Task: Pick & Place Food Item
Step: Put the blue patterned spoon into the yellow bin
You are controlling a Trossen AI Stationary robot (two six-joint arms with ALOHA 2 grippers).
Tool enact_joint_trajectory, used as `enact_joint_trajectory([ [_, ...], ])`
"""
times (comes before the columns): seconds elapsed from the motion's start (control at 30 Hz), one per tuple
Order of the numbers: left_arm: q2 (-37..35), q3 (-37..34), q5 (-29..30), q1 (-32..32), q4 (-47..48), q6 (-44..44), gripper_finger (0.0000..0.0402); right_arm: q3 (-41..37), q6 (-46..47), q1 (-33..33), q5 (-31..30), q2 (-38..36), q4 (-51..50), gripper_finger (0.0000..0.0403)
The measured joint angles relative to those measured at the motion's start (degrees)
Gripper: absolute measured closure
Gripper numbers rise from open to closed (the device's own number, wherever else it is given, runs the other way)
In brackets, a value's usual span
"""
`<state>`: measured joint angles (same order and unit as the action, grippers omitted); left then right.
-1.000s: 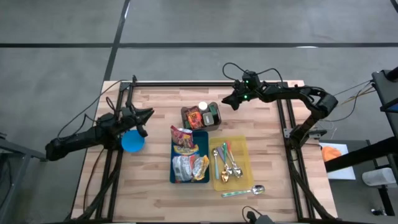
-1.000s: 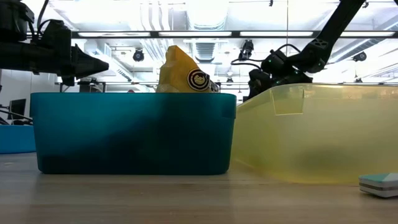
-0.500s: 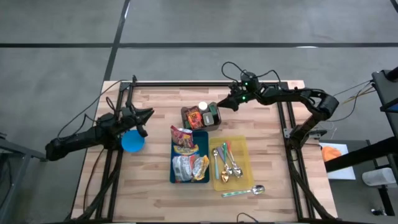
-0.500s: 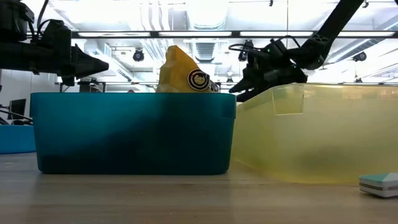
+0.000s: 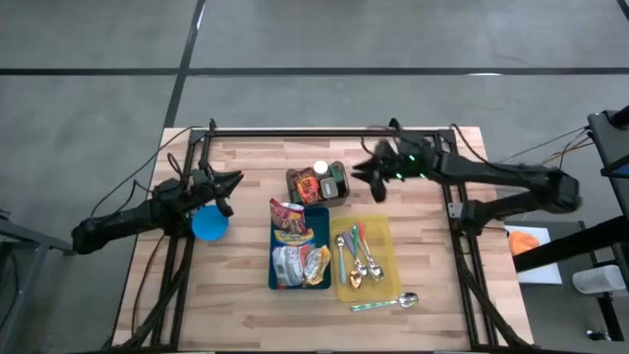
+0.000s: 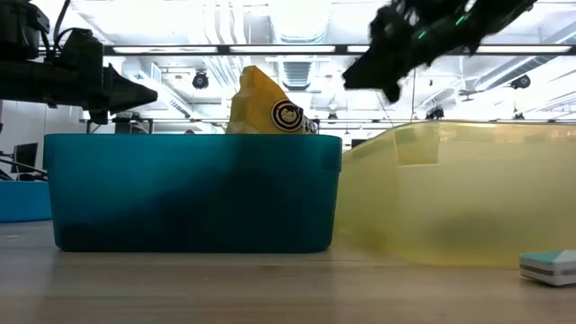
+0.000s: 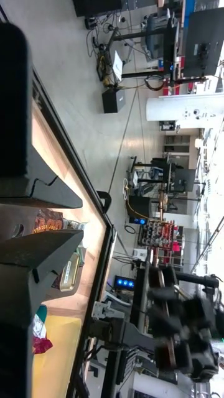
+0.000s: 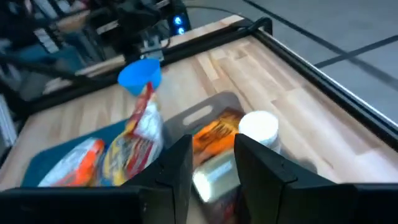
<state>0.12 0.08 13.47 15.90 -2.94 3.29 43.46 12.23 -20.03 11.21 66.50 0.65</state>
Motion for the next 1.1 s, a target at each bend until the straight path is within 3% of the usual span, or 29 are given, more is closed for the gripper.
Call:
enact_joint_trajectory([
  [0.27,0.0,0.0,0.0,0.0,0.0,0.0,0.0334,0.0,6.1,15.9,-2.9,-14.9,-18.1,0.0287],
  [0.5,0.0,0.0,0.0,0.0,0.0,0.0,0.0334,0.0,10.9,34.7,-20.3,-18.4,-29.2,0.0287],
  [0.77,0.0,0.0,0.0,0.0,0.0,0.0,0.0334,0.0,24.6,53.5,-29.5,-17.1,-35.5,0.0287],
  [1.1,0.0,0.0,0.0,0.0,0.0,0.0,0.0334,0.9,47.0,71.3,-35.8,-4.4,-33.8,0.0287],
])
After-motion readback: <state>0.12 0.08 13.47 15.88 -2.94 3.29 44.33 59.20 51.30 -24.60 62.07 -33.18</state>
